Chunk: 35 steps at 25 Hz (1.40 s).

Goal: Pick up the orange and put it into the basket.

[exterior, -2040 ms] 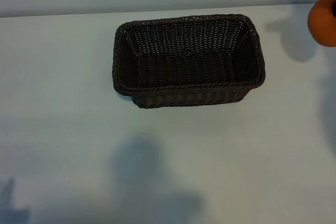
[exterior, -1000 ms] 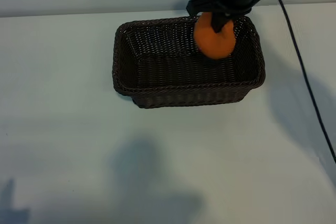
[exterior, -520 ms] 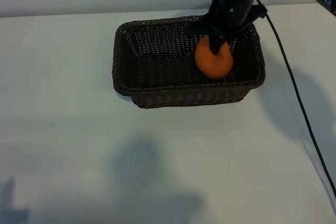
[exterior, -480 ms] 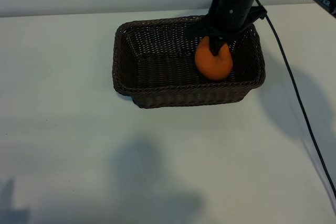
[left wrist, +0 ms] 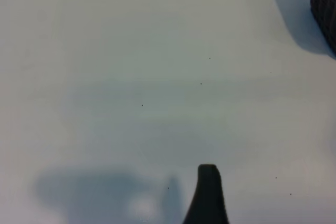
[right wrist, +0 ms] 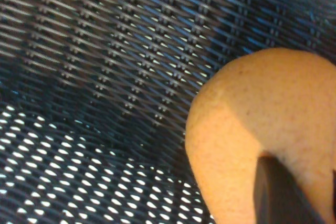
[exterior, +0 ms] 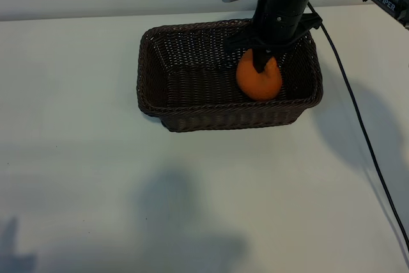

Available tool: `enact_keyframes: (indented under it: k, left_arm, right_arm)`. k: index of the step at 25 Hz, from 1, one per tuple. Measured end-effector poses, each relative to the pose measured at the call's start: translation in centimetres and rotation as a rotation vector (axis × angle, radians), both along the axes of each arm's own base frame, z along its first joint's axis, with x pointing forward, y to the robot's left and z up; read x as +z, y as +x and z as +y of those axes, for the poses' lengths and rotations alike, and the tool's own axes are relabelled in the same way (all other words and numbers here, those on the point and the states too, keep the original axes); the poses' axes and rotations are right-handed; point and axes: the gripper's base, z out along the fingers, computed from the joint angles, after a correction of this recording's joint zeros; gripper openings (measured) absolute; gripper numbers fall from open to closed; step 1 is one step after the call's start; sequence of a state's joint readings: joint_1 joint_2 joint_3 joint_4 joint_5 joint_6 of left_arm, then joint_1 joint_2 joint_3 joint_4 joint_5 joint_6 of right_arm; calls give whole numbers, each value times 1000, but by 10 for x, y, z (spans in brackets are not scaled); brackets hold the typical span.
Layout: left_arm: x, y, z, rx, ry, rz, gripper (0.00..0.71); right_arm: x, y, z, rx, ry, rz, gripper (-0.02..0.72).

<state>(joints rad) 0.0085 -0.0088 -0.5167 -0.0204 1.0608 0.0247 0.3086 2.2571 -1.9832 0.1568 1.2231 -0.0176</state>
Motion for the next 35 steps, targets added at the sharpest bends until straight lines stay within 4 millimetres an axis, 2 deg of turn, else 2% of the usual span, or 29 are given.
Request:
enact_keyframes:
  k: [3, 7, 9, 11, 18, 23, 28, 35]
  left_arm:
    - [0, 0, 0, 0, 0, 0, 592]
    - [0, 0, 0, 0, 0, 0, 592]
    - [0, 0, 0, 0, 0, 0, 592]
    - [0, 0, 0, 0, 0, 0, 592]
    - [0, 0, 0, 0, 0, 0, 592]
    - [0, 0, 0, 0, 1, 0, 592]
    - [0, 0, 0, 0, 1, 0, 592]
    - [0, 0, 0, -1, 2, 0, 592]
  right_arm:
    - [0, 0, 0, 0, 1, 0, 234]
    - [3, -1, 1, -2, 10, -5, 472]
    - [8, -2, 1, -4, 24, -12, 565]
    - [15, -3, 1, -4, 30, -22, 618]
    - [38, -5, -4, 3, 3, -92, 616]
    - [62, 3, -29, -44, -66, -183, 600]
    - [78, 11, -77, -144, -88, -222, 598]
    - [81, 16, -171, -342, -115, -220, 597]
